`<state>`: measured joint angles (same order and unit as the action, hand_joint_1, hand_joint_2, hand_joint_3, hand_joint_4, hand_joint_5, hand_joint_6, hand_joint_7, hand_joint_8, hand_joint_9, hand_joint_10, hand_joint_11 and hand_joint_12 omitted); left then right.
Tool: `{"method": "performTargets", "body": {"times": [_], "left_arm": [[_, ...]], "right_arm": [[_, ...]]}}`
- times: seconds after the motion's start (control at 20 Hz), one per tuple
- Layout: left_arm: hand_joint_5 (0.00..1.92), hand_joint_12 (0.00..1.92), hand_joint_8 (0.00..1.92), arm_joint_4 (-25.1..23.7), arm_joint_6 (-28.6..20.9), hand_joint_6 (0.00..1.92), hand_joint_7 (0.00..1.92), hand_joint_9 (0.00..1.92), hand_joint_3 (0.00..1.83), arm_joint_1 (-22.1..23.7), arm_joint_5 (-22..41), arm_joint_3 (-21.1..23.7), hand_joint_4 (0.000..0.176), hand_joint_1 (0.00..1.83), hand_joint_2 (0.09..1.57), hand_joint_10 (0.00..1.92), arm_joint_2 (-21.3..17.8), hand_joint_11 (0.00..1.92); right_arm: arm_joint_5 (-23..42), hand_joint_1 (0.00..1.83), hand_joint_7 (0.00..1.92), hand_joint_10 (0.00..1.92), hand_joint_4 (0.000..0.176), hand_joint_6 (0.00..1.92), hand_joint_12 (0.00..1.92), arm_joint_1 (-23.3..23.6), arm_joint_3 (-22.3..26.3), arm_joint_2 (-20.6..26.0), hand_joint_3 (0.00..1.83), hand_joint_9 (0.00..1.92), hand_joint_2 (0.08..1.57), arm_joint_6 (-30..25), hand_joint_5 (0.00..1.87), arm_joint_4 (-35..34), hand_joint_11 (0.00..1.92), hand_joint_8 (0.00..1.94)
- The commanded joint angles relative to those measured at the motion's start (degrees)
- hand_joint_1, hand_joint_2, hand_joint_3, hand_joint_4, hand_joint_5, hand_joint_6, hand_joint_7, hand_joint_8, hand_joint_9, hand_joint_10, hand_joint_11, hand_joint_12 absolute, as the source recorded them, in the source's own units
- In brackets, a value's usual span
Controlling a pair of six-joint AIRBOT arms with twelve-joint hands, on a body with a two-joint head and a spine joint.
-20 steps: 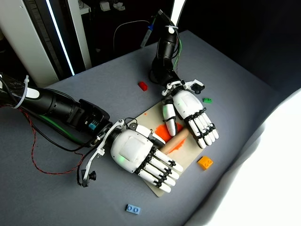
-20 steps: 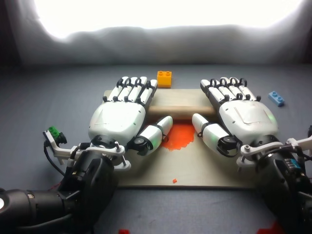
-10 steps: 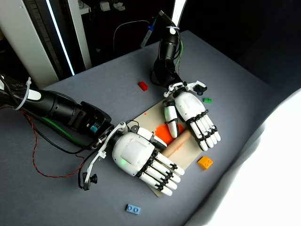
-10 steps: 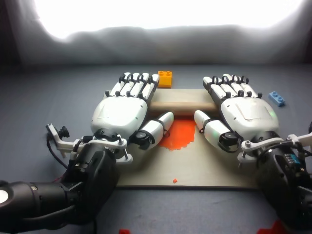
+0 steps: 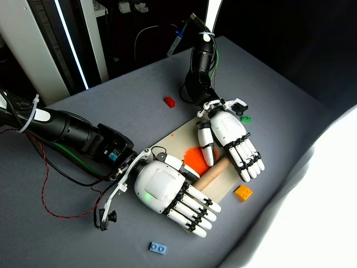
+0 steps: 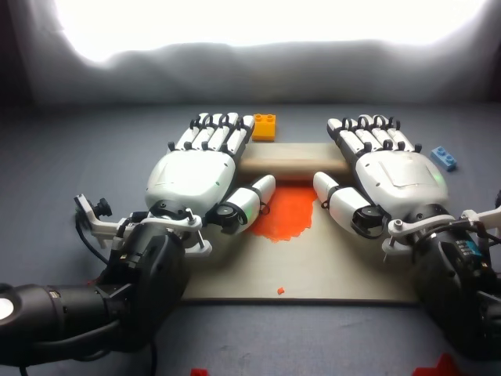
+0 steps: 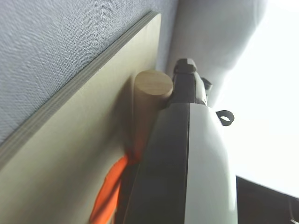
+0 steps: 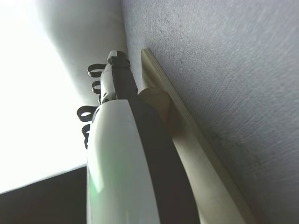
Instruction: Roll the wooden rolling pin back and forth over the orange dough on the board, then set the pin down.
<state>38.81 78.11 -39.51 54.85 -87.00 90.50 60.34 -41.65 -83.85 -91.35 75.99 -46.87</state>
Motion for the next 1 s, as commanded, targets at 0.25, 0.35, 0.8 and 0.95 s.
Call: {"method": "performTargets", "body": {"times": [0.25,0.35,0.8,0.95], "left_arm": [[0.07,0.0,0.02,-1.03,-0.28,0.02,0.06,0.02,0.0,0.49,3.54,-1.11,0.0,0.0,1.51,0.01,0.36,0.0],[0.08,0.0,0.02,-1.03,-0.28,0.02,0.07,0.03,0.0,0.61,3.18,-1.43,0.0,0.0,1.5,0.01,0.36,0.0],[0.14,0.0,0.01,-1.04,-0.26,0.02,0.13,0.08,0.0,1.59,1.33,-2.47,0.0,0.0,1.5,0.01,0.73,0.0],[0.16,0.0,0.01,-1.04,0.01,0.02,0.15,0.09,0.0,1.84,1.23,-2.53,0.0,0.0,1.5,0.01,0.88,0.0]], "right_arm": [[4.88,0.0,0.17,0.01,0.0,0.01,0.23,0.66,-1.51,0.0,0.04,0.1,1.57,-0.54,0.19,0.47,0.0,0.01],[4.85,0.0,0.19,0.01,0.0,0.02,0.23,0.66,-1.56,0.0,0.04,0.11,1.57,-0.6,0.22,0.43,0.0,0.01],[4.99,0.0,0.28,0.01,0.0,0.01,0.36,0.84,-1.71,-0.09,0.04,0.19,1.57,-2.0,0.3,0.42,0.0,0.01],[5.15,0.0,0.32,0.01,0.0,0.01,0.41,0.74,-1.67,-0.09,0.05,0.23,1.57,-2.15,0.32,0.42,0.0,0.01]]}}
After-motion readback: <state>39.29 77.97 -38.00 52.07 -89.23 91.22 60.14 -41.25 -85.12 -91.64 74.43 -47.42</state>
